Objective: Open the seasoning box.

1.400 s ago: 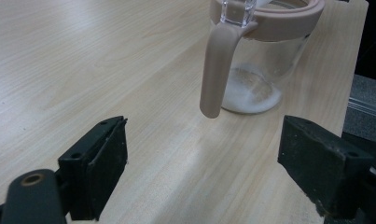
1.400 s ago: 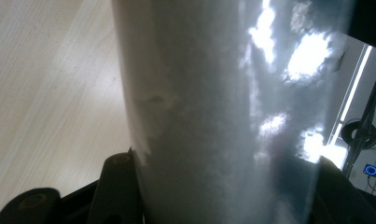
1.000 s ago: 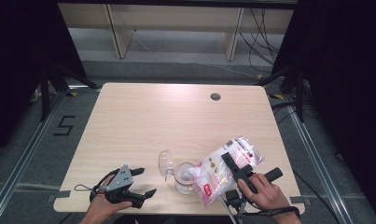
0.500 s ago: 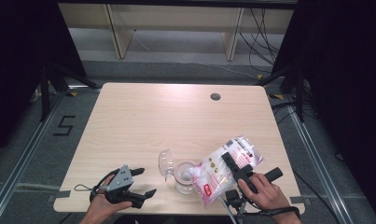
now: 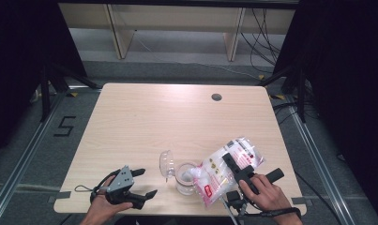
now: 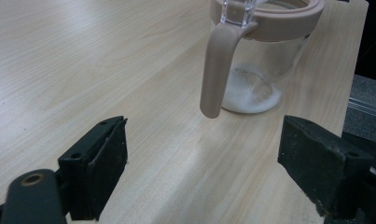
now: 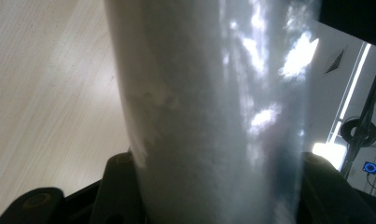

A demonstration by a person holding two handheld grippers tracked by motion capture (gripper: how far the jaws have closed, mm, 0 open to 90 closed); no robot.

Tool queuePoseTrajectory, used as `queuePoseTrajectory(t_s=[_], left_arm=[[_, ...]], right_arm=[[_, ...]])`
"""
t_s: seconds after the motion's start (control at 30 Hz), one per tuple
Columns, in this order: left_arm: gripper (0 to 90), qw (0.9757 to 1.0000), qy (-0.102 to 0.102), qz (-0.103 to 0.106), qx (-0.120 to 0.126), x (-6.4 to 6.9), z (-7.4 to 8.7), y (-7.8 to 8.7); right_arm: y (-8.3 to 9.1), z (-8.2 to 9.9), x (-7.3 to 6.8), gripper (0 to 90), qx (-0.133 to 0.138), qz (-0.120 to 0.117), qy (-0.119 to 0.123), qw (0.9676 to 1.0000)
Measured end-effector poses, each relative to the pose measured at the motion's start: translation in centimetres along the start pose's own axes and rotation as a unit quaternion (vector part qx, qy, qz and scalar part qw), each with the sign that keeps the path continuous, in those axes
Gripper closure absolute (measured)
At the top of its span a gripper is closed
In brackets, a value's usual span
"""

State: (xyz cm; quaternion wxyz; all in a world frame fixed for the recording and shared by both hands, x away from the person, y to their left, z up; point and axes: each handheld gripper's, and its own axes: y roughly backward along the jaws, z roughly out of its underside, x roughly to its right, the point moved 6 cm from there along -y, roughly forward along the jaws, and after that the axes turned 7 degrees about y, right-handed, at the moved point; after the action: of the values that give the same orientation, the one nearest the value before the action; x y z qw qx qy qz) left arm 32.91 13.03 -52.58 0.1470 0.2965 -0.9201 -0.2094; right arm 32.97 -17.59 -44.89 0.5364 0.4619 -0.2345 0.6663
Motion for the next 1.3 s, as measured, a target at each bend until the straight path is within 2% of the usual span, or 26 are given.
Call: queuePoseTrajectory(t_s=[0.1, 0.17, 0.23, 0.33, 1.3], left_arm=[[15.4, 1.0, -0.001, -0.004, 0.0, 0.0, 0.0, 0.03], [15.4, 1.0, -0.001, 0.0, -0.001, 0.0, 0.0, 0.0], [15.4, 1.0, 0.0, -0.005, 0.0, 0.0, 0.0, 0.03], [15.4, 1.0, 0.0, 0.001, 0.0, 0.01, -0.01, 0.0], [15.4, 1.0, 0.0, -0.001, 0.001, 0.01, 0.0, -0.01]], right_arm=[[-0.02, -0.02, 0.14, 55.4, 0.002, 0.003, 0.005, 1.0], [-0.01, -0.01, 0.09, 55.4, 0.001, 0.002, 0.003, 1.0], [-0.01, -0.01, 0.01, 55.4, 0.0, 0.001, -0.001, 1.0], [-0.07, -0.02, 0.0, 55.5, 0.002, 0.001, -0.001, 1.0], [-0.07, 0.46, 0.0, 56.1, -0.006, -0.003, -0.003, 1.0]])
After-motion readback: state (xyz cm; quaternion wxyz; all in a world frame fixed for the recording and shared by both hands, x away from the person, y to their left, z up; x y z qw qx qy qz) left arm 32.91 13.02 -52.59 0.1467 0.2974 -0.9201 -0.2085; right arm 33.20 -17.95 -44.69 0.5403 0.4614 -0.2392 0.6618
